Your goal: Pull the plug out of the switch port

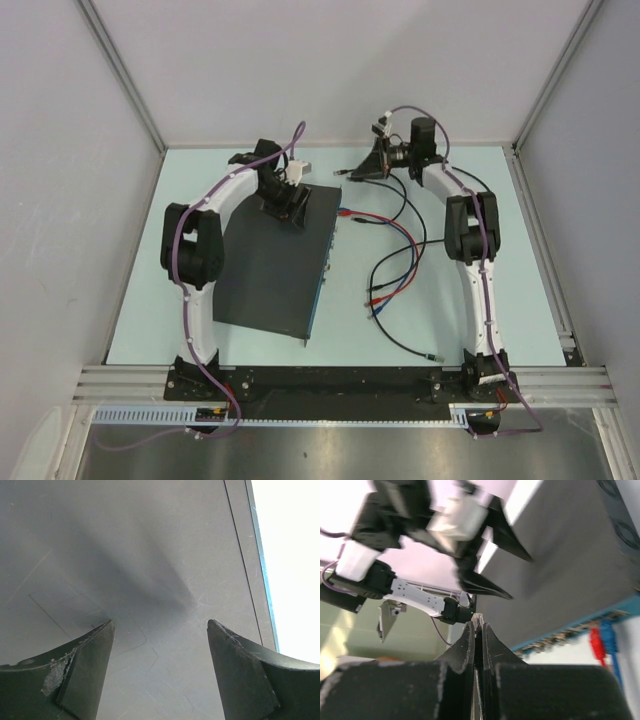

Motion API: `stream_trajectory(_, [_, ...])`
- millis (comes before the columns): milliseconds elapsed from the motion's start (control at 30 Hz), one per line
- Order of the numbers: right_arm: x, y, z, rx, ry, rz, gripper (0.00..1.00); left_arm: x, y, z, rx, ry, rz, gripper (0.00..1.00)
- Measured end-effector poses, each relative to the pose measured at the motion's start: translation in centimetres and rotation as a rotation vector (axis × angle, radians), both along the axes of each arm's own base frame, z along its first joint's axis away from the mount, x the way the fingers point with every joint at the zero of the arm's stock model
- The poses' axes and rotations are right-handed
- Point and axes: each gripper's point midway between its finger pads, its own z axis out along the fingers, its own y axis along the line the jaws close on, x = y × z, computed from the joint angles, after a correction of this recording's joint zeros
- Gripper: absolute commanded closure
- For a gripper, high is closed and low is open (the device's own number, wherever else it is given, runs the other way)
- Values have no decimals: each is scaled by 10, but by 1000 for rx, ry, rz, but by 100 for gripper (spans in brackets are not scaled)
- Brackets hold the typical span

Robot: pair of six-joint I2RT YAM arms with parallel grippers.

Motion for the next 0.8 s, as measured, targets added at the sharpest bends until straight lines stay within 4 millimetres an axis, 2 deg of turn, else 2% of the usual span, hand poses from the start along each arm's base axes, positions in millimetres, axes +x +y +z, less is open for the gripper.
stream_trajectory(100, [-1,-9,40,8,-82,-23,100,1,0,0,-4,3,6,19])
stream_trajectory(167, [6,-24,66,-7,-146,-80,100,1,0,0,-5,7,10,19])
stream_trajectory(367, [48,-78,108,-171,-385,-325,100,6,-4,1,-35,5,12,19])
stream_trajectory(467, [60,-109,116,-231,-433,-411,100,8,-7,1,-53,6,15,19])
stream_trajectory(633, [78,-166,105,-331,-423,-545,100,11,-9,2,-71,10,19,19])
stream_trajectory(800, [90,-212,106,-402,-458,-643,100,13,-10,2,-81,11,19,19])
